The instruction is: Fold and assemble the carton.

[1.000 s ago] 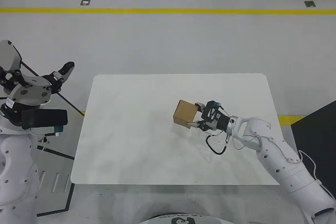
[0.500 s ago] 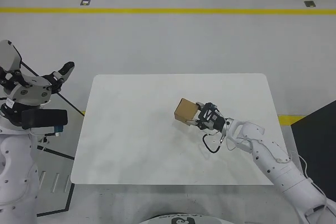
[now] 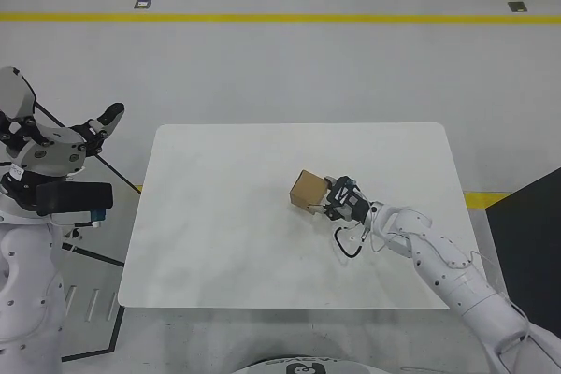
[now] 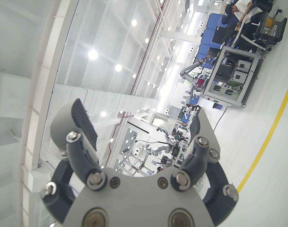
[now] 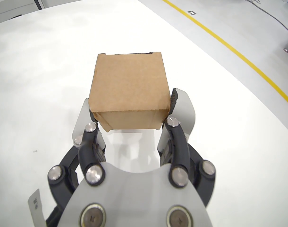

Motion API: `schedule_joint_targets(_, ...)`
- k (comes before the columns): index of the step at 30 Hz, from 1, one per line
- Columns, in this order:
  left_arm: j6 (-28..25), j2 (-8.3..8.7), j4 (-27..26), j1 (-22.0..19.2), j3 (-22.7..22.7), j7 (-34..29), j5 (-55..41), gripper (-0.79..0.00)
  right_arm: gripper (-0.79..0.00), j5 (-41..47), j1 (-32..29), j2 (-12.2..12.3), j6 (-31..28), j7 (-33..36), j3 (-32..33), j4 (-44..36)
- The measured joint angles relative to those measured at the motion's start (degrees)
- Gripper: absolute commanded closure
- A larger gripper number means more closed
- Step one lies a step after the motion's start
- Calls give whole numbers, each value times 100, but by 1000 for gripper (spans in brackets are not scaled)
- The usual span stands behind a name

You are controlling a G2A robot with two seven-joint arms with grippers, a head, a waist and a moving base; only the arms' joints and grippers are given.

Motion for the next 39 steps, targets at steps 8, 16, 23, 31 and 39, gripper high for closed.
schedule_joint_targets(8, 0, 0, 0, 0, 0, 0, 0, -785, 0, -71, 45, -68, -170, -45, -71, 142)
schedule_joint_targets(16, 0, 0, 0, 0, 0, 0, 0, -785, -37, -162, 75, -118, -236, -38, -91, 268)
schedule_joint_targets(23, 0, 0, 0, 0, 0, 0, 0, -785, -453, -163, 75, -159, -309, -47, -98, 337)
schedule_joint_targets(31, 0, 0, 0, 0, 0, 0, 0, -785, -785, -148, 32, -191, -302, -78, -53, 341)
schedule_joint_targets(39, 0, 0, 0, 0, 0, 0, 0, -785, -785, -185, -109, -146, -413, -148, 140, 120)
